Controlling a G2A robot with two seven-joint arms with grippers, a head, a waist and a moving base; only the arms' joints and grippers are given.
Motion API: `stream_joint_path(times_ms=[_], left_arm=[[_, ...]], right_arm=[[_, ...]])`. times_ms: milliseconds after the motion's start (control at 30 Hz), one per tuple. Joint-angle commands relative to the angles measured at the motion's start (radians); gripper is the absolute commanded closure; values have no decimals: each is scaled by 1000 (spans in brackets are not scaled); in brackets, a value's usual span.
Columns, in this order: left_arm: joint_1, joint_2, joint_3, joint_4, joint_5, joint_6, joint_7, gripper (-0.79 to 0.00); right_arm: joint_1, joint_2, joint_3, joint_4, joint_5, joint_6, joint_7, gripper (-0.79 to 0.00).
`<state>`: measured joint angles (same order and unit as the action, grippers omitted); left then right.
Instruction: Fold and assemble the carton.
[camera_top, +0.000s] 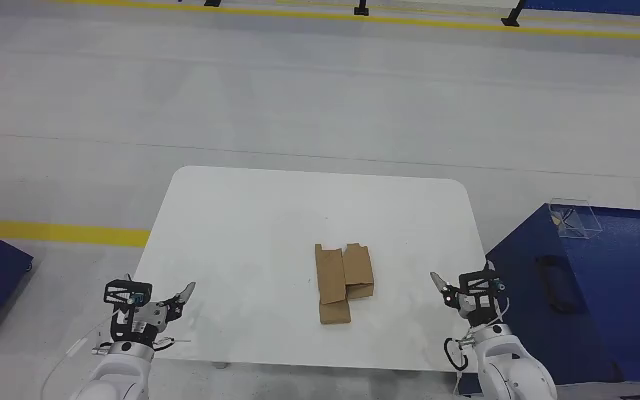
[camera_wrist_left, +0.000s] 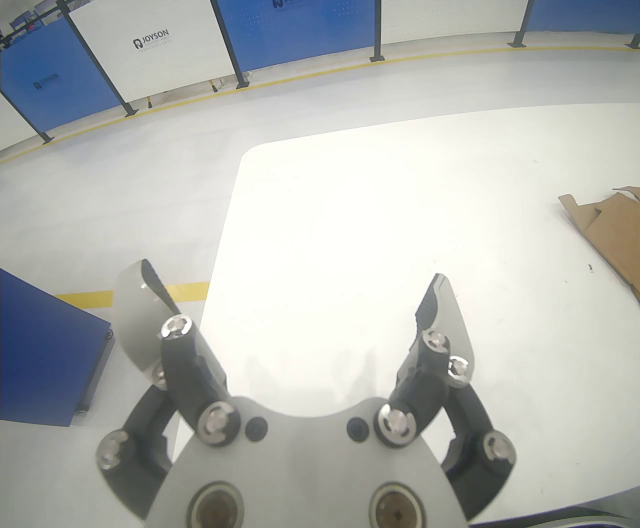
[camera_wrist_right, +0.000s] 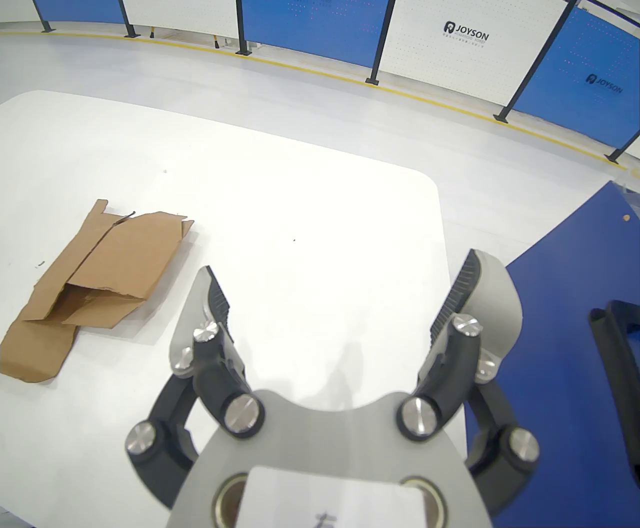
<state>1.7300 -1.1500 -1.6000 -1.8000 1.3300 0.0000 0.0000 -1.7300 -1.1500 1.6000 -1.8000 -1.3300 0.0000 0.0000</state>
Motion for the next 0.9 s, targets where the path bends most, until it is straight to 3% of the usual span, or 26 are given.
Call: stream_joint_path(times_ms=[0,133,200,300,400,567,733,867], left_arm=[[0,0,0,0,0,0,0,-785],[0,0,0,0,0,0,0,-785],[0,0,0,0,0,0,0,-785],[0,0,0,0,0,0,0,-785],[0,0,0,0,0,0,0,-785],[0,0,0,0,0,0,0,-785],[0,0,0,0,0,0,0,-785],[0,0,0,0,0,0,0,-785]], right_arm=[[0,0,0,0,0,0,0,-784],[0,0,-3,3,17,-13,21,-785],[20,2,11,-16,138,-108,159,-785],[73,13,68,-8,423,-301,441,-785],[169,28,105,63,739,-419,762,-785],[450,50,75,347,1248,-393,1277,-785],[715,42,-55,713,1412,-357,1463,-785],[863,19,-170,951,1356,-418,1383,-785]])
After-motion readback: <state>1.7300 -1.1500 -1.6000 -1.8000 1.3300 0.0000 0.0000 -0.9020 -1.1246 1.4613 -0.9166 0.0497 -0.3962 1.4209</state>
